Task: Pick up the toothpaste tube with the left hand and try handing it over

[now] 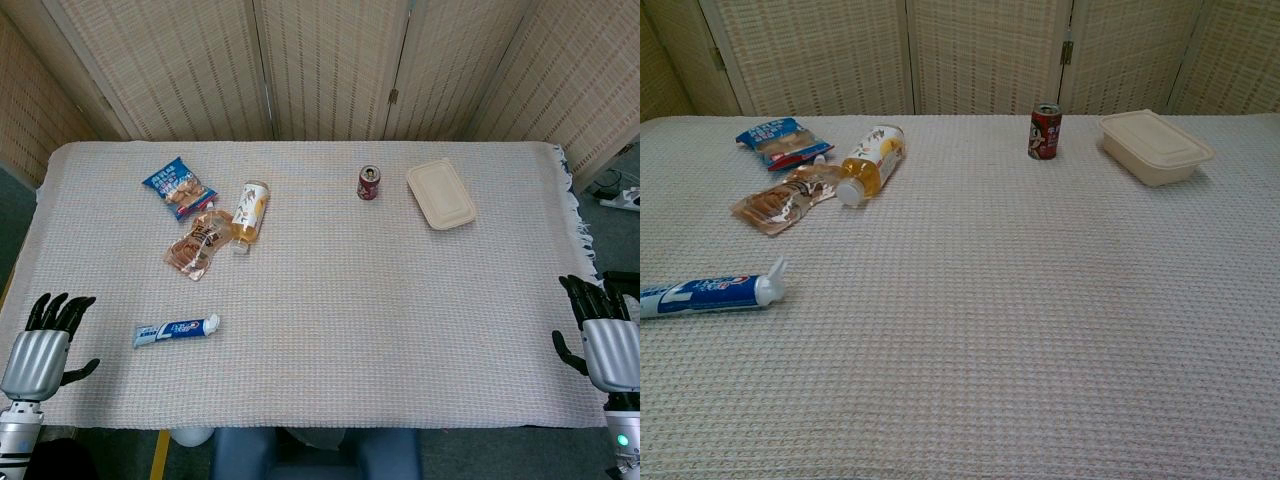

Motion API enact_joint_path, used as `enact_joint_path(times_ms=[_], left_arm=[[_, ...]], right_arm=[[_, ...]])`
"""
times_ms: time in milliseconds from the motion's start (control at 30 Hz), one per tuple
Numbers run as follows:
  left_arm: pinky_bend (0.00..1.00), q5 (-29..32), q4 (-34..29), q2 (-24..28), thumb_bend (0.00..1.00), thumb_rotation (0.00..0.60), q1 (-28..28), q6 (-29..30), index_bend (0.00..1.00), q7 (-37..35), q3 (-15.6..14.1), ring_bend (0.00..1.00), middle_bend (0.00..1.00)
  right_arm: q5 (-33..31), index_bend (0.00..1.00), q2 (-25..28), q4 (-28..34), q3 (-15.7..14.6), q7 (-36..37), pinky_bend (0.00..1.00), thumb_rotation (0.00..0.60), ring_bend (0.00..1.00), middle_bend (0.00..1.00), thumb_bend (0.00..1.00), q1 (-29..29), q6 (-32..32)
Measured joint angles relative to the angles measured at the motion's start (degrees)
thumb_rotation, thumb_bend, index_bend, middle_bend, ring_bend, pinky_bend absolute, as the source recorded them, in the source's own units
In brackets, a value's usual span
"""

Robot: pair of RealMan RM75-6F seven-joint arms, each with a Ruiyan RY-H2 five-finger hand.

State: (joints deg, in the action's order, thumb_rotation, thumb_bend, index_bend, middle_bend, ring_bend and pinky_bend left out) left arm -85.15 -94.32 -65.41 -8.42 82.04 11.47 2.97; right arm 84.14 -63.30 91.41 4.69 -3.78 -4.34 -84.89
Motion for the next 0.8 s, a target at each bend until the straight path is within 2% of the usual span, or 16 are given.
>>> enact_joint_path(times_ms=[567, 800], left_arm=[[0.00, -1.4, 0.6, -0.7, 0.21, 0.600, -0.9, 0.3, 0.19, -0.4, 0.1, 0.12, 0.20], [0.00, -4.1, 0.7, -1.8, 0.21, 0.600, -4.1, -1.9, 0.20, -0.2, 0.7, 0.13, 0.20]], right_arm=[[1.0, 0.09, 0.8, 0.3, 0.1, 1.0, 0.04, 0.600, 0.12, 0.12, 0.46, 0.3, -1.3], [1.1, 0.09, 1.8, 0.8, 0.6, 1.0, 0.04, 0.600, 0.12, 0.12, 0.46, 0.6, -2.4]])
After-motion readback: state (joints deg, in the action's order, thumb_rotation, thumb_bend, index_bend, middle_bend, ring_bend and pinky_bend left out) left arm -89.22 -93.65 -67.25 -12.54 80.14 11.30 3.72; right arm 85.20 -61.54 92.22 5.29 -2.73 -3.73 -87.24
